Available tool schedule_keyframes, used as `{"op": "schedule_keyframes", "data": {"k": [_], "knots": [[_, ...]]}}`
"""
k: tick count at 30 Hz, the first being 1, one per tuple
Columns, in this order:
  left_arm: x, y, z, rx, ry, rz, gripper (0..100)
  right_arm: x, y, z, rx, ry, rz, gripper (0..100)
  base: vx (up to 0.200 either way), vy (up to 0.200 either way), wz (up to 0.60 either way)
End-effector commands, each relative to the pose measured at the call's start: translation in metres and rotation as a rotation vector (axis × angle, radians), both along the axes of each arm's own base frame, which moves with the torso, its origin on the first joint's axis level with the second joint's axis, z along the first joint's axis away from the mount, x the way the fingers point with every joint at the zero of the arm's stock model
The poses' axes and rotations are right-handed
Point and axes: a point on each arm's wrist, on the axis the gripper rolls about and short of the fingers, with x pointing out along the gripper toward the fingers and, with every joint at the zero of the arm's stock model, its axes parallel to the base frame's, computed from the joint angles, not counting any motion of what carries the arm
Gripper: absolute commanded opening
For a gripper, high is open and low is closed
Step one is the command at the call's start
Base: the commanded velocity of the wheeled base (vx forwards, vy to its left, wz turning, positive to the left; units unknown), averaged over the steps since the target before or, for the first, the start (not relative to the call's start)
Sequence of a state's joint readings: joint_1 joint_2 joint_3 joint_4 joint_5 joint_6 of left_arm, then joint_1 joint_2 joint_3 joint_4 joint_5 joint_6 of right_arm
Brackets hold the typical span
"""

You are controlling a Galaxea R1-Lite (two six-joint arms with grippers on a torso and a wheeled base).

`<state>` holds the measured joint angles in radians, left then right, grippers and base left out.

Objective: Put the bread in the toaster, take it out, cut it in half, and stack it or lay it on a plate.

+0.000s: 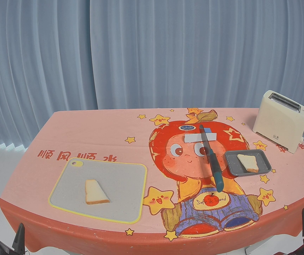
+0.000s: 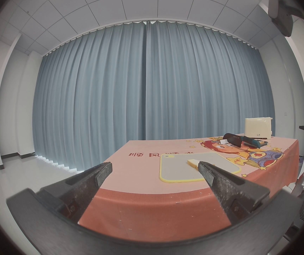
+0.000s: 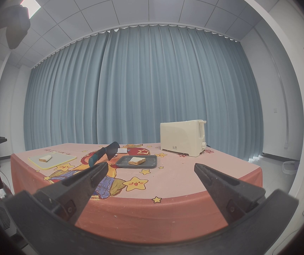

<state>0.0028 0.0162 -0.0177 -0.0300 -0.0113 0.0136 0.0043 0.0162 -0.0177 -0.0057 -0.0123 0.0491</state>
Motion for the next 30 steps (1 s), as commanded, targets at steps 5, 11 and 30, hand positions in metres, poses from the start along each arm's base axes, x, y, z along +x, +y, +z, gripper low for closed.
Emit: {"op": "schedule_keyframes", "data": {"k": [5, 11, 30], "knots": [[-0.002, 0.000, 0.015, 0.003, -0.194, -0.011, 100, 0.000, 0.000, -0.005, 0.000, 0.001, 0.002, 100, 0.000, 0.000, 0.00], [0.006, -0.002, 0.024, 0.009, -0.111, -0.083, 100, 0.000, 0.000, -0.005, 0.000, 0.001, 0.002, 100, 0.000, 0.000, 0.00], [0.053, -0.003, 0.055, -0.003, 0.181, -0.119, 100, 0.000, 0.000, -0.005, 0.000, 0.001, 0.000, 100, 0.000, 0.000, 0.00]]}}
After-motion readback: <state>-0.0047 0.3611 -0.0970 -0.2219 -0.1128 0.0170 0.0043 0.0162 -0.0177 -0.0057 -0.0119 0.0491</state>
